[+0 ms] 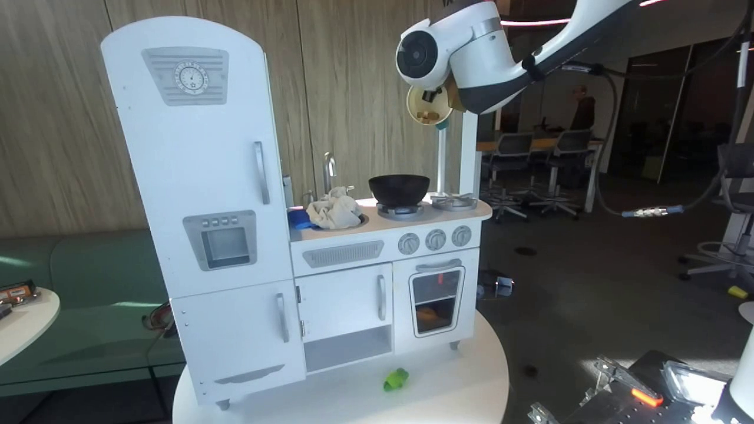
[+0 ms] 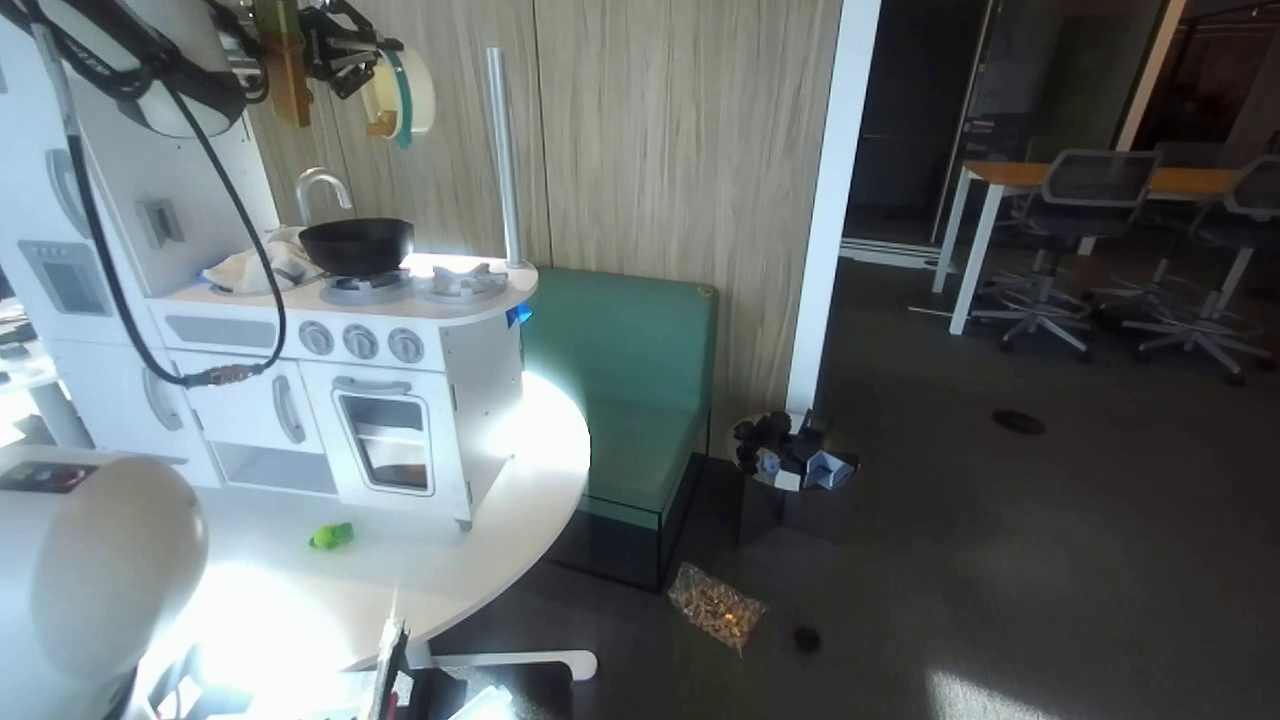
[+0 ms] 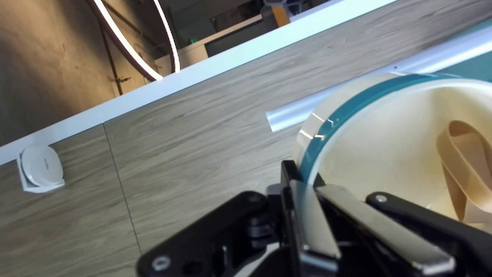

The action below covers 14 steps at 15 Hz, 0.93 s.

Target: Pour the contents of the white bowl into the black bowl

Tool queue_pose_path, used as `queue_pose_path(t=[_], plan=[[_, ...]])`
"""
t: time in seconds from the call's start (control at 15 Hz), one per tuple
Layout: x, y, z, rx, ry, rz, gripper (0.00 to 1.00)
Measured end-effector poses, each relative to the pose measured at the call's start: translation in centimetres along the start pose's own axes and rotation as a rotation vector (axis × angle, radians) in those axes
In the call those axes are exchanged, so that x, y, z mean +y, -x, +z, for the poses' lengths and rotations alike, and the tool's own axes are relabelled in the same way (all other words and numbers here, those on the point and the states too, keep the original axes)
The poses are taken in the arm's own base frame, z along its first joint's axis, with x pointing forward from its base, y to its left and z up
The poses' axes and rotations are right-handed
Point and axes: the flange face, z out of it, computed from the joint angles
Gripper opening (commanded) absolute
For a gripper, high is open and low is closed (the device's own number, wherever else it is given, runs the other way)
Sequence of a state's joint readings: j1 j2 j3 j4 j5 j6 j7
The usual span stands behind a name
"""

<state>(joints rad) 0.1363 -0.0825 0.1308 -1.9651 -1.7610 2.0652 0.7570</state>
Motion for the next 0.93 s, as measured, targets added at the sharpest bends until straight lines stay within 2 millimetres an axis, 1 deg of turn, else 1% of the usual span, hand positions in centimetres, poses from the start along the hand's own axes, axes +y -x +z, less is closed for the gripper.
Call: queue_pose_path(t=[0.2,0.47,0.67,0.93], plan=[[3.9,0.1,0.6,-0.137,-0.148,0.018,0.02],[7.2,0.9,2.1,-0.279,-0.383,0.047,0.03],[8.9,2.3,3.6,-0.379,-0.564,0.053,0.03],[9.6,5.9,6.1,-0.555,-0.771,0.027,0.03]])
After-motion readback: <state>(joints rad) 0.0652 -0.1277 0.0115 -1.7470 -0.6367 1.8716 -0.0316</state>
